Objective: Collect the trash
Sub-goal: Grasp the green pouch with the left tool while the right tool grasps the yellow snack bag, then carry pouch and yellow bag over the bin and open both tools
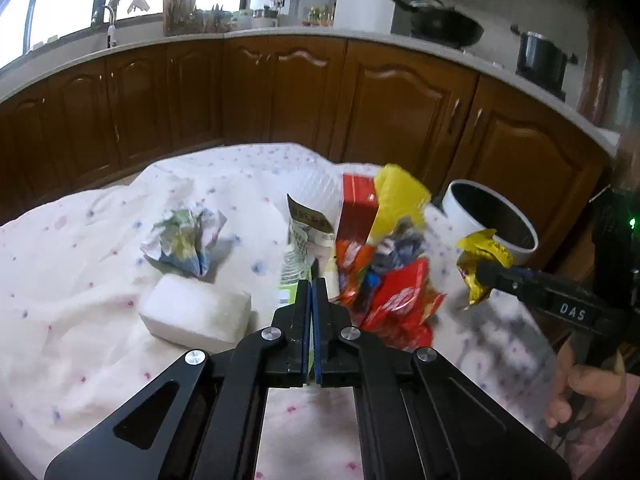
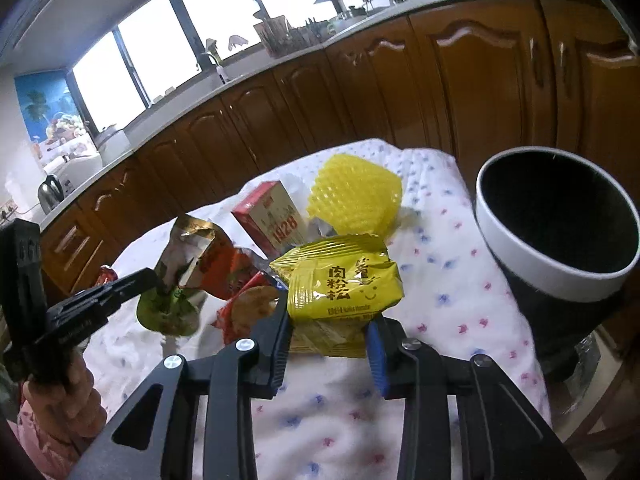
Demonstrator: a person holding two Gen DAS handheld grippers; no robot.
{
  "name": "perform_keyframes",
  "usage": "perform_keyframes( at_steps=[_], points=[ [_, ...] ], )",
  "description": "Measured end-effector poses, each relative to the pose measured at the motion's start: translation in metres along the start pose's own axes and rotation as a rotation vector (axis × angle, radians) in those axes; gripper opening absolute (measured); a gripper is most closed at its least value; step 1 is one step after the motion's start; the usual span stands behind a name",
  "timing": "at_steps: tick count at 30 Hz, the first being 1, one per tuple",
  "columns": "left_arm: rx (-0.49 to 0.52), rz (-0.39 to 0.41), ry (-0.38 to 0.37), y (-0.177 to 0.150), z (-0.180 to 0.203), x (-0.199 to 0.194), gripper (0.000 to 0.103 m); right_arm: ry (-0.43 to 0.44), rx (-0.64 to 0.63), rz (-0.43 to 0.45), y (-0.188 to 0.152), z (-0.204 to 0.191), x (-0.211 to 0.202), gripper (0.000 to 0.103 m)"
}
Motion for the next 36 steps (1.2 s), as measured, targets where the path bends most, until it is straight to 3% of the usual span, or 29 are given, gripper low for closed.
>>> perform_keyframes(
  at_steps=[11, 36],
  points=[
    [-0.006, 0.101, -0.061, 0.032, 0.021, -0.032, 0.000, -0.025, -0.009, 0.058, 0.019, 0.009, -0.028, 0.034],
    [0.019, 0.056, -0.273, 0.060, 0.130, 0.027, 0.000, -0.201, 0.030, 0.098, 0.050, 0.109, -0.065, 0.034]
  ],
)
Point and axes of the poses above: each gripper's, at about its wrist camera, not at the fingertips, and x roughly the way its jaws point, z to its right, y to its top, the point moved 6 cm from there along x, roughly the way its jaws point, and after that the axes turned 10 degrees about z, right-handed, at the moved point
